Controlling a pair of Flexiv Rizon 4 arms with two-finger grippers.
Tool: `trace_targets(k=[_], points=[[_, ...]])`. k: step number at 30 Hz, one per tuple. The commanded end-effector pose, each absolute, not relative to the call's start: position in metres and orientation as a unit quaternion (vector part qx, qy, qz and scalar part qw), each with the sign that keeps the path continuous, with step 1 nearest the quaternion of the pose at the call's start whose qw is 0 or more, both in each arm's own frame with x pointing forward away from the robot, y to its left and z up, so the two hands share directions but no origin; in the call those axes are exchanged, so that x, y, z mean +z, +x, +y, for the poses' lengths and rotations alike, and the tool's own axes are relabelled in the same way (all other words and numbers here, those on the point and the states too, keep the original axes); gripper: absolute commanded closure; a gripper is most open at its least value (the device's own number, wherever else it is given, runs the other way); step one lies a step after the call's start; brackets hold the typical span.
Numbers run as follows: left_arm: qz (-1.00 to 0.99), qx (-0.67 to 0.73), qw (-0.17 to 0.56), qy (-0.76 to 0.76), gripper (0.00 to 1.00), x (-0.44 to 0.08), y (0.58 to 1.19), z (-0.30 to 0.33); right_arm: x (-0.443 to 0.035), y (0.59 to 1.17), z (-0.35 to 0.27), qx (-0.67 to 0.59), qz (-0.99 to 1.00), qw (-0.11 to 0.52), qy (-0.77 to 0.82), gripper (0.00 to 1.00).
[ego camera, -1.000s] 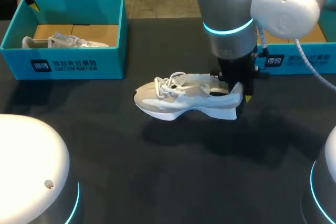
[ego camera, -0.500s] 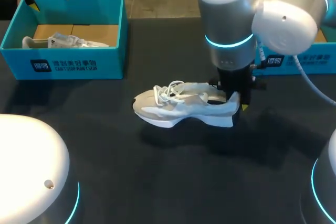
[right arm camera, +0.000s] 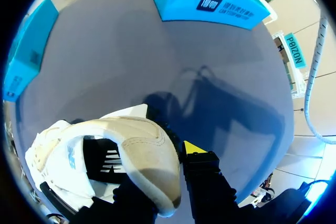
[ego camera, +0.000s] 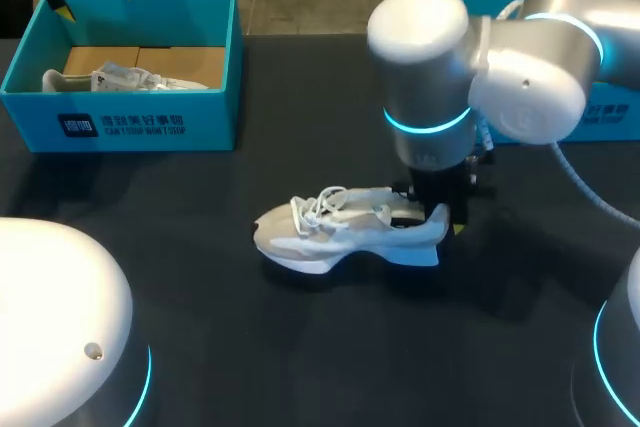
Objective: Take the shoe out of the shoebox, open the shoe tongue, remove and reinsert the insole, then place the shoe into the shoebox
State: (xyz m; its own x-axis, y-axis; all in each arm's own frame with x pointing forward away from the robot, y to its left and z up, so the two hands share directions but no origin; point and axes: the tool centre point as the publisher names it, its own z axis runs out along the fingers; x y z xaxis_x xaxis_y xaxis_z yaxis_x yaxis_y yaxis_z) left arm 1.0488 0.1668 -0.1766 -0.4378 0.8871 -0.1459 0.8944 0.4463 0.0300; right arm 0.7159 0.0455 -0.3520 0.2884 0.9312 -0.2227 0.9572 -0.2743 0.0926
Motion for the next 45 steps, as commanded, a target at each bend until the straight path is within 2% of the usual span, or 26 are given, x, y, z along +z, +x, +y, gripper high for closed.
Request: trace_targets(k=[1, 16, 17, 19, 21, 22, 23, 37, 45], points=[[0.848, -0.025, 0.07, 0.526, 0.0, -0.176, 1.049, 0.167, -0.368, 0.722, 0.054, -0.072, 0.592, 0.109, 0.796, 1.0], [0.848, -0.025, 0.07, 0.526, 0.0, -0.176, 1.049, 0.167, -0.387, 0.725, 0.07, -0.086, 0.6, 0.113, 0.787, 1.0], [0.848, -0.025, 0.07, 0.526, 0.0, -0.176, 1.049, 0.167, -0.388, 0.725, 0.07, -0.087, 0.601, 0.114, 0.787, 0.95], [0.848, -0.025, 0.07, 0.526, 0.0, -0.176, 1.049, 0.167, -0.387, 0.726, 0.07, -0.086, 0.602, 0.112, 0.786, 0.35], [0.848, -0.025, 0.07, 0.526, 0.0, -0.176, 1.049, 0.167, -0.384, 0.726, 0.069, -0.086, 0.602, 0.113, 0.786, 0.22], [0.848, -0.025, 0.07, 0.526, 0.0, -0.176, 1.049, 0.167, -0.382, 0.726, 0.069, -0.083, 0.603, 0.114, 0.785, 0.05], [0.848, -0.025, 0.07, 0.526, 0.0, -0.176, 1.049, 0.167, -0.38, 0.727, 0.07, -0.082, 0.604, 0.115, 0.784, 0.0], [0.848, -0.025, 0.07, 0.526, 0.0, -0.176, 1.049, 0.167, -0.32, 0.73, 0.079, -0.016, 0.666, 0.108, 0.738, 0.0], [0.848, -0.025, 0.07, 0.526, 0.0, -0.176, 1.049, 0.167, -0.295, 0.735, 0.085, 0.118, 0.839, 0.089, 0.524, 0.0]])
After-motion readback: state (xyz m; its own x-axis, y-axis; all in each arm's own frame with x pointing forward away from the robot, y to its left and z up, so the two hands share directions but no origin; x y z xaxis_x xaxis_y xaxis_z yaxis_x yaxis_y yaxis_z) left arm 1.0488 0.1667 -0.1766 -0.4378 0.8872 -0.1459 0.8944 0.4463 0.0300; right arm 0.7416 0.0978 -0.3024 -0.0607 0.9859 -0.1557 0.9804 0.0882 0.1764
